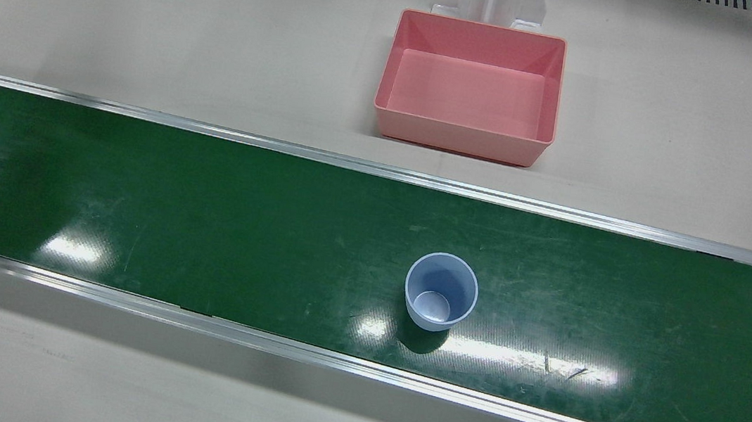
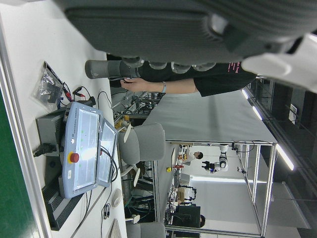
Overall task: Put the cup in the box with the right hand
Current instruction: 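Move the right hand toward the conveyor ahead of the approaching blue cup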
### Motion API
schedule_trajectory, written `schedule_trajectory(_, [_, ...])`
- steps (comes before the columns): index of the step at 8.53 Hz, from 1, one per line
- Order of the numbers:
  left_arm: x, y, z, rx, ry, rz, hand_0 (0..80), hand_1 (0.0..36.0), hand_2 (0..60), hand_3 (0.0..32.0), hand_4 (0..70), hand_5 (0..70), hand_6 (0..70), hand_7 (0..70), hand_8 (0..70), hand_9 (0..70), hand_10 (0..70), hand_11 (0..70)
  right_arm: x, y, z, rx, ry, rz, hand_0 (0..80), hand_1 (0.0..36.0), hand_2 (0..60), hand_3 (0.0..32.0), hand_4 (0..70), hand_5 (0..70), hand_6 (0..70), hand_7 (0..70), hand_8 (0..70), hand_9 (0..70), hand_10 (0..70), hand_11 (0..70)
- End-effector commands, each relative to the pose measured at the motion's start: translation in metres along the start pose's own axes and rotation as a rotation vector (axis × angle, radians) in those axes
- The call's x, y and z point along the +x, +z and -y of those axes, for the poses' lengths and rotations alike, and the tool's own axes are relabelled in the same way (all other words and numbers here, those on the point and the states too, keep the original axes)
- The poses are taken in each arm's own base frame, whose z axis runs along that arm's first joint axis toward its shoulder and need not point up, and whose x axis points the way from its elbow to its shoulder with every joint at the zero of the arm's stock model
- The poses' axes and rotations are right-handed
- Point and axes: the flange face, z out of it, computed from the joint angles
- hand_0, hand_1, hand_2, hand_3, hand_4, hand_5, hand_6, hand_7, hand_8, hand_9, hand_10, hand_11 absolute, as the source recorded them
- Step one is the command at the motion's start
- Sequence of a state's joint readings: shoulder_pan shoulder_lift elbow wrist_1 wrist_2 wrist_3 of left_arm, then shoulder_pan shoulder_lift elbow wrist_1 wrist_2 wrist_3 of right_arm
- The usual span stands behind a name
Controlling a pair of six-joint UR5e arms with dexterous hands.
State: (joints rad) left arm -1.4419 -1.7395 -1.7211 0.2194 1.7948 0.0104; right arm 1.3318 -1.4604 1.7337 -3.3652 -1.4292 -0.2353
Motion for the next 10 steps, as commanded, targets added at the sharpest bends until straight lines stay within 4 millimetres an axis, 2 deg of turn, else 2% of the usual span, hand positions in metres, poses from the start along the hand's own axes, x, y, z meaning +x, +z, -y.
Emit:
schedule_trajectory(1, [0.0, 0.0, 0.0, 0.0, 0.0, 0.0, 0.0, 0.0, 0.0, 0.0, 0.0, 0.0, 0.0, 0.0, 0.0, 0.0, 0.0, 0.0, 0.003, 0.001, 0.002, -0.009, 0.001, -0.002, 80.0, 34.3, 3.2, 0.0, 8.8, 11.6, 6.7, 18.0, 2.1, 5.9, 0.0, 0.5])
schedule_trajectory(2, [0.0, 0.0, 0.0, 0.0, 0.0, 0.0, 0.0, 0.0, 0.0, 0.0, 0.0, 0.0, 0.0, 0.0, 0.0, 0.0, 0.0, 0.0, 0.005, 0.001, 0.001, -0.01, -0.002, -0.006, 68.5, 22.9, 0.0, 0.0, 9.9, 8.2, 5.8, 18.2, 1.4, 5.6, 0.0, 0.0])
schedule_trajectory(3, [0.0, 0.0, 0.0, 0.0, -0.001, 0.0, 0.0, 0.0, 0.0, 0.0, 0.0, 0.0, 0.0, 0.0, 0.0, 0.0, 0.0, 0.0, 0.007, 0.002, 0.001, -0.011, -0.002, -0.009, 56.5, 22.9, 11.0, 0.0, 3.9, 6.7, 5.4, 18.2, 1.2, 5.6, 0.0, 0.0])
schedule_trajectory(4, [0.0, 0.0, 0.0, 0.0, 0.0, 0.0, 0.0, 0.0, 0.0, 0.0, 0.0, 0.0, 0.0, 0.0, 0.0, 0.0, 0.0, 0.0, 0.008, 0.001, 0.002, -0.008, -0.002, -0.011, 56.3, 14.9, 2.4, 0.0, 7.7, 5.7, 5.1, 17.9, 1.1, 5.7, 0.0, 0.0])
schedule_trajectory(5, [0.0, 0.0, 0.0, 0.0, 0.0, 0.0, 0.0, 0.0, 0.0, 0.0, 0.0, 0.0, 0.0, 0.0, 0.0, 0.0, 0.0, 0.0, 0.009, 0.001, 0.002, -0.009, -0.002, -0.013, 52.5, 11.9, 2.0, 0.0, 7.3, 4.6, 4.9, 18.1, 1.0, 5.8, 0.0, 0.0])
schedule_trajectory(6, [0.0, 0.0, 0.0, 0.0, 0.0, 0.0, 0.0, 0.0, 0.0, 0.0, 0.0, 0.0, 0.0, 0.0, 0.0, 0.0, 0.0, 0.0, 0.01, 0.001, 0.001, -0.01, -0.004, -0.014, 51.5, 9.2, 1.3, 0.0, 8.6, 4.0, 4.7, 18.1, 0.8, 5.6, 0.0, 0.0])
schedule_trajectory(9, [0.0, 0.0, 0.0, 0.0, -0.001, 0.0, 0.0, 0.0, 0.0, 0.0, 0.0, 0.0, 0.0, 0.0, 0.0, 0.0, 0.0, 0.0, 0.02, 0.002, -0.001, -0.013, -0.004, -0.031, 50.3, 10.3, 3.0, 0.0, 7.6, 3.8, 4.7, 18.4, 0.7, 5.6, 0.0, 0.0])
schedule_trajectory(10, [0.0, 0.0, 0.0, 0.0, 0.0, 0.0, 0.0, 0.0, 0.0, 0.0, 0.0, 0.0, 0.0, 0.0, 0.0, 0.0, 0.0, 0.0, 0.027, 0.003, 0.004, -0.003, -0.006, -0.042, 52.3, 8.6, 0.0, 0.0, 10.8, 4.1, 4.9, 18.7, 0.8, 5.6, 0.0, 0.0])
